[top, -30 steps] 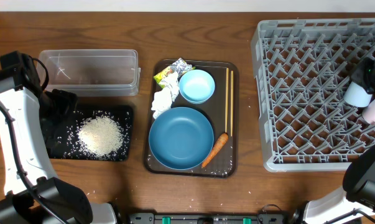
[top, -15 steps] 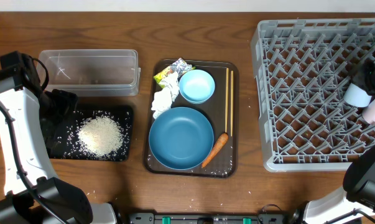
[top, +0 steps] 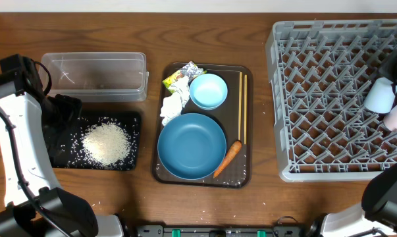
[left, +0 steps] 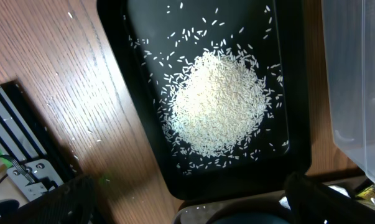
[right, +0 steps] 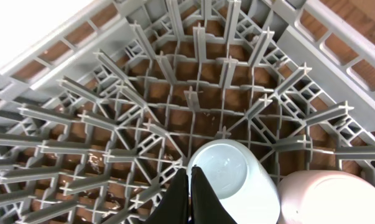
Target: Sort waste into correct bins and load items into the dishwasher rack
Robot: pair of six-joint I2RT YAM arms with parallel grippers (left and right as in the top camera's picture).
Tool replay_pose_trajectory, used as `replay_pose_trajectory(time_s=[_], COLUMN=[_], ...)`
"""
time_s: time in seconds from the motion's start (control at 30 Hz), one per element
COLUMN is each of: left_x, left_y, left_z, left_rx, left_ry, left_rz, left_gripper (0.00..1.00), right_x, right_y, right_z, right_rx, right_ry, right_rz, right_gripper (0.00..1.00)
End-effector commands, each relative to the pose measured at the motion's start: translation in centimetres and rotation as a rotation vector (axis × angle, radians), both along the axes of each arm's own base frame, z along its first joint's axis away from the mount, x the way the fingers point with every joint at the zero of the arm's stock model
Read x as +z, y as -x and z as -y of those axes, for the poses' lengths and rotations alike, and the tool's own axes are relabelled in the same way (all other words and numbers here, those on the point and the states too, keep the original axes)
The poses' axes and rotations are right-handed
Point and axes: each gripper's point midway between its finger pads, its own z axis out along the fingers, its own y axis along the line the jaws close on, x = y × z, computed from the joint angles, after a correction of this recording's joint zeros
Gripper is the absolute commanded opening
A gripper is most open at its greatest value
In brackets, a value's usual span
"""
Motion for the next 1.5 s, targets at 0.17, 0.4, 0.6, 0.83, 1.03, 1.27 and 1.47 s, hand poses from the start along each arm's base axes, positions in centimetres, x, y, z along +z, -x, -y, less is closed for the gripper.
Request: replay_pose_trajectory(time_s=[0.17,0.4,0.6,0.83,1.03,1.27,1.47], left_x=[0.0,0.0,0.0,0.0,0.0,0.0,0.0], left_y=[-0.1,-0.1,-0.1,-0.1,-0.1,-0.1,-0.1], left_z=[-0.2,-0.2,-0.2,-0.2,-0.2,-0.2,-0.2], left_rx=[0.013,0.013,0.013,0.013,0.013,0.013,0.013], left_ry=[-0.003,-0.003,-0.003,-0.003,-0.003,-0.003,-0.003], left_rz=[-0.005,-0.005,-0.005,-0.005,-0.005,-0.005,-0.005], left_gripper=[0.99,0.99,0.99,0.99,0.99,0.99,0.99], right_x=[-3.8,-4.3,-4.9,-5.5,-3.4,2.2,1.4], right_y=[0.5,1.7,3.4,5.0,6.2,7.6,9.6], right_z=[1.3,2.0,2.7,3.2,3.8,5.1,6.7], right_rx=[-0.049,-0.081,-0.085,-0.108,-0.149,-0.223,-0.281], right_ry=[-0.026,0.001,0.026,0.001,0.013,0.057,0.036], right_rz=[-0.088,-0.144,-0.220,-0.266,-0.237,-0.094,-0.128], right_gripper=[0.01,0.01,0.01,0.01,0.01,0.33,0.27])
